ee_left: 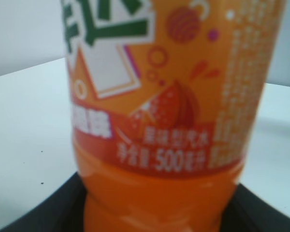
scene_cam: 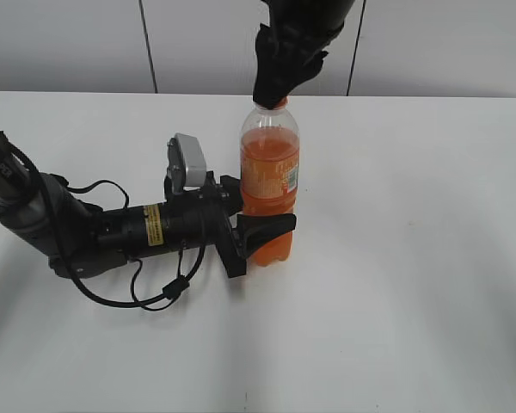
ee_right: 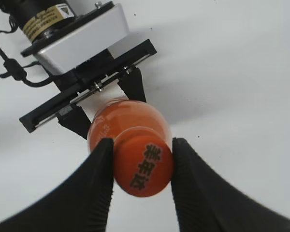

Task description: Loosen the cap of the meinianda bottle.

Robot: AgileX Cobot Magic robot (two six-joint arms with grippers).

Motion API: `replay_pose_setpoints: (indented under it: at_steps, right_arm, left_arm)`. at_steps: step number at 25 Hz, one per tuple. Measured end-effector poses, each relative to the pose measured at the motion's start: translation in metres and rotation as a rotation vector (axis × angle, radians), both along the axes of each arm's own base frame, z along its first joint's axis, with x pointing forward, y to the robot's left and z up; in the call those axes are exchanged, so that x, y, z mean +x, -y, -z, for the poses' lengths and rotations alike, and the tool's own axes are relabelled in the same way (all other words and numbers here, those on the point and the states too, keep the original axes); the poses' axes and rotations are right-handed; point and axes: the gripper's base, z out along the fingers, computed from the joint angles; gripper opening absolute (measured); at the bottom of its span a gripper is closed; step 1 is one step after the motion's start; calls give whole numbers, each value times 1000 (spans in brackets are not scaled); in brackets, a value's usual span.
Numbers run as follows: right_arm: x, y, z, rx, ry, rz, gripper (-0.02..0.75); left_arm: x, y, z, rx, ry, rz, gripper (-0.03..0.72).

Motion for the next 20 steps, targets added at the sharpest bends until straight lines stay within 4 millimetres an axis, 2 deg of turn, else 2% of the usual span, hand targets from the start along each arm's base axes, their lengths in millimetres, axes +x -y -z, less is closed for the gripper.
replay_pose_setpoints:
  at_steps: [20]
  right_arm:
    - [-1, 0, -1, -126, 203, -576, 274]
  left_arm:
    - [0, 0, 0, 2, 6, 6, 395]
